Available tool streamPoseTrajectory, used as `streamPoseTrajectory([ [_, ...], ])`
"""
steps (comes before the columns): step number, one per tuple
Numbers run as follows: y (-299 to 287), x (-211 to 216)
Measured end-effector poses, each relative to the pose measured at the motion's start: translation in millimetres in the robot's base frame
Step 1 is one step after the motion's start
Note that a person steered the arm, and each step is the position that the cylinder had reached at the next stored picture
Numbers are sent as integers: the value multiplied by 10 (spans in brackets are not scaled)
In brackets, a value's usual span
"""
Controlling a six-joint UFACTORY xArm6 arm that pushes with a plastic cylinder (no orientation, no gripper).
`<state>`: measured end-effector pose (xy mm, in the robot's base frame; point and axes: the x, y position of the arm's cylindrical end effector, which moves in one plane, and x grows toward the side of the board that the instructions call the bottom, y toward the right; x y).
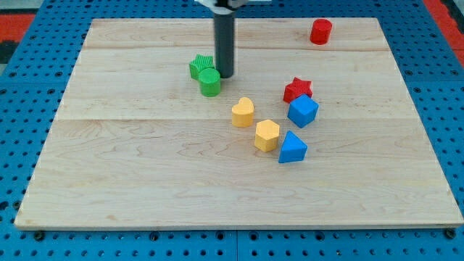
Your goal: Move green blocks at the center
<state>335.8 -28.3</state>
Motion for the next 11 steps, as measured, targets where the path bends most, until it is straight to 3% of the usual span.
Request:
streamPoseTrajectory([
  [2, -72, -789],
  [3, -481, -725],
  [4, -126, -272],
  [5, 257, -150],
  [6, 211, -97],
  [7, 81, -723],
  [8, -356, -704],
  [10, -377, -36],
  [11, -338, -229],
])
